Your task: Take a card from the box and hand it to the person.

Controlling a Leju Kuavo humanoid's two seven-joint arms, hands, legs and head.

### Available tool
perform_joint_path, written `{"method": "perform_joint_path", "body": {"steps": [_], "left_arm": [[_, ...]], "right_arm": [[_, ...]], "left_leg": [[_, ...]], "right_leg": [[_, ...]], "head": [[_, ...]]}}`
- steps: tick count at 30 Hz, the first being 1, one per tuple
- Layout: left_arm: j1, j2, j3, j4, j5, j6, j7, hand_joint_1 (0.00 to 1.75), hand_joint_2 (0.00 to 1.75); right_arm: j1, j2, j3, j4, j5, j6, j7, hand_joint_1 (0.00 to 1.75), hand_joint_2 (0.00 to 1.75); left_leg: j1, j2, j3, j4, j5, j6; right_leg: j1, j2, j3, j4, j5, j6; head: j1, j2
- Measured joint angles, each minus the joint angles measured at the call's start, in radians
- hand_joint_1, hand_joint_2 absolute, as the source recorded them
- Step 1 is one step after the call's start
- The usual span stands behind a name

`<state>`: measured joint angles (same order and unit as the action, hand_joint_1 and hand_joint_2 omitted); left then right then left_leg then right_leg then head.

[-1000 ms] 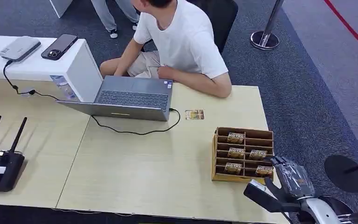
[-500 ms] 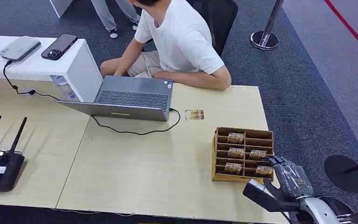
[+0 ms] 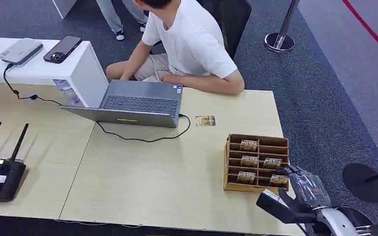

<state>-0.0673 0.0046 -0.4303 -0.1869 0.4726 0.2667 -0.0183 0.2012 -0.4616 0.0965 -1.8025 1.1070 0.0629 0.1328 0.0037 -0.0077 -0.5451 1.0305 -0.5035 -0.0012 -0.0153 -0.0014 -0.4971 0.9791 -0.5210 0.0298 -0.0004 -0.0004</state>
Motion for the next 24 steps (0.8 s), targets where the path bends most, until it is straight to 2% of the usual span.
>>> {"method": "perform_joint_path", "body": {"steps": [16,24], "left_arm": [[0.0,0.0,0.0,0.0,0.0,0.0,0.0,0.0,1.75],[0.001,0.0,0.0,0.0,0.0,0.0,-0.005,0.0,1.75]], "right_arm": [[0.003,-0.006,0.016,0.006,-0.003,0.001,0.007,0.79,1.75],[0.011,-0.006,0.02,0.006,-0.003,0.0,0.011,0.75,1.75]], "left_leg": [[0.0,0.0,0.0,0.0,0.0,0.0],[0.0,0.0,0.0,0.0,0.0,0.0]], "right_leg": [[0.0,0.0,0.0,0.0,0.0,0.0],[0.0,0.0,0.0,0.0,0.0,0.0]], "head": [[0.0,0.0],[0.0,0.0]]}}
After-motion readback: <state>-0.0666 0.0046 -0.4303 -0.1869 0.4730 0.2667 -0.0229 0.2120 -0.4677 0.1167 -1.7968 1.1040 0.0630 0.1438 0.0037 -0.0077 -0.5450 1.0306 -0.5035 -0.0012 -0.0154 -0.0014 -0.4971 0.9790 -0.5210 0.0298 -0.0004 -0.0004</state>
